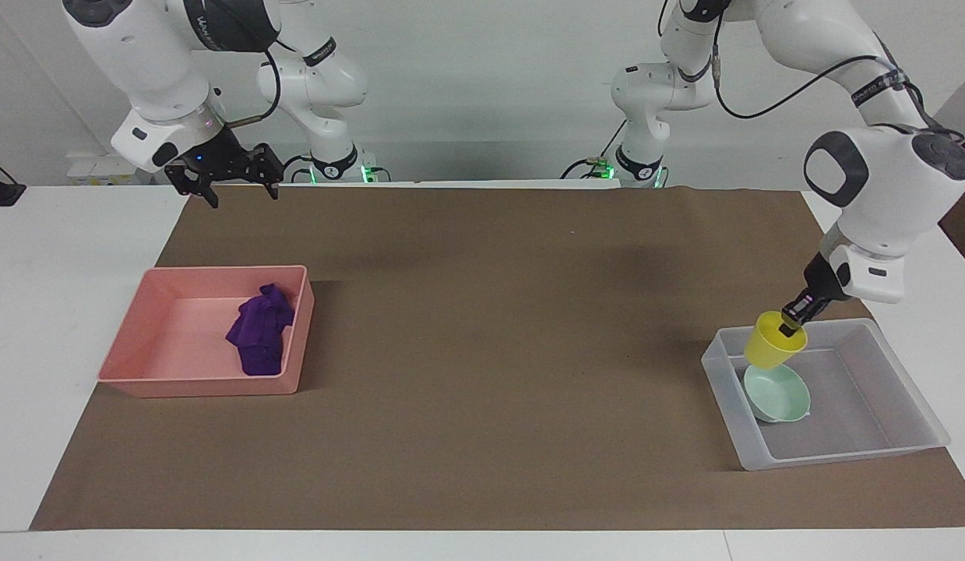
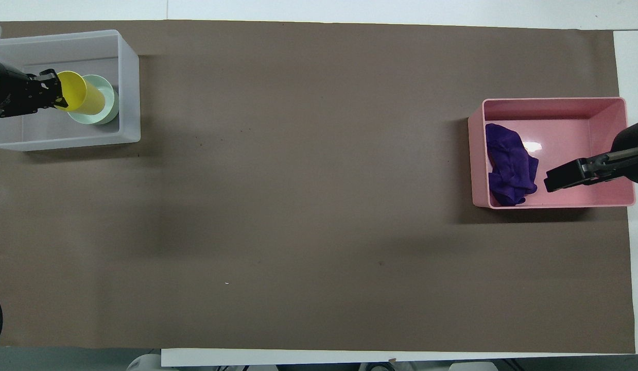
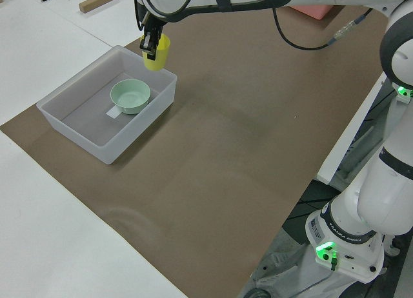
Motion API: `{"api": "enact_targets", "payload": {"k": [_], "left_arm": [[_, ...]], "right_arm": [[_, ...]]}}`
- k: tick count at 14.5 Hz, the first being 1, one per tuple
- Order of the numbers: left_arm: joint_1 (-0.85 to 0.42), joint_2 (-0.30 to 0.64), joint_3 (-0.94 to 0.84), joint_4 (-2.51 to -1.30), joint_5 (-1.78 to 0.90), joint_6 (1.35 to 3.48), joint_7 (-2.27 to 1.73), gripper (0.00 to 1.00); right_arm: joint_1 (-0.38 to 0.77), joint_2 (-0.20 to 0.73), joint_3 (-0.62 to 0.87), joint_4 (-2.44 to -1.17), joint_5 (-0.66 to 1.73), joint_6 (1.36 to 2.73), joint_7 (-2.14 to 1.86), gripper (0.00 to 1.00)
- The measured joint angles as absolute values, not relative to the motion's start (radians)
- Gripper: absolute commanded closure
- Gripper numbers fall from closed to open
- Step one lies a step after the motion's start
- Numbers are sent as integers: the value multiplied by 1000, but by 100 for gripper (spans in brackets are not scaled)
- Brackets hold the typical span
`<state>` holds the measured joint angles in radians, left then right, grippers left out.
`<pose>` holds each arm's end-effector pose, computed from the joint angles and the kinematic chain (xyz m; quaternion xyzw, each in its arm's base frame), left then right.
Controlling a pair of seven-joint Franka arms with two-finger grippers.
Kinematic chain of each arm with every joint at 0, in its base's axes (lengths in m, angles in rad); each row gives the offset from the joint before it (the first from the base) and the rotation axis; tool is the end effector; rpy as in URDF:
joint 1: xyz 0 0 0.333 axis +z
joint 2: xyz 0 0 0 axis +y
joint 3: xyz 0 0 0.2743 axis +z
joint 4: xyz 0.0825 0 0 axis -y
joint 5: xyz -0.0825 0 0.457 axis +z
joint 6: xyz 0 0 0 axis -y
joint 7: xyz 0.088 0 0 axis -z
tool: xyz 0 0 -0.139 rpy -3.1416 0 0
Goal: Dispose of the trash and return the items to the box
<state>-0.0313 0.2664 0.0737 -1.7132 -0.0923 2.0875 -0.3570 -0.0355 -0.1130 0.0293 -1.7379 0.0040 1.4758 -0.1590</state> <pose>0.7063 0.0208 0.3419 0.9743 0.2163 0.0487 0.0398 0.5782 -0.0025 0.5220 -0.9943 -0.0759 0.0742 0.0065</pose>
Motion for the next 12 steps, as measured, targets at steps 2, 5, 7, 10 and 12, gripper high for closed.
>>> {"api": "enact_targets", "payload": {"k": [2, 5, 7, 10, 12], "left_arm": [[-5, 329, 74, -1692, -99, 2122, -353, 100], [-3, 380, 72, -1699, -99, 2175, -345, 82], [-2, 399, 72, -1714, -99, 2191, -301, 0], [2, 397, 71, -1694, -100, 2174, -273, 0], [2, 355, 66, -1651, -99, 2132, -269, 0]], "right_arm": [[-35, -113, 29, -1738, 4, 1485, -159, 0], [-35, -112, 29, -1738, 4, 1494, -159, 0], [-35, -112, 29, -1738, 4, 1494, -159, 0], [-35, -112, 29, -1738, 4, 1494, -159, 0], [-35, -112, 29, -1738, 4, 1494, -159, 0]]}}
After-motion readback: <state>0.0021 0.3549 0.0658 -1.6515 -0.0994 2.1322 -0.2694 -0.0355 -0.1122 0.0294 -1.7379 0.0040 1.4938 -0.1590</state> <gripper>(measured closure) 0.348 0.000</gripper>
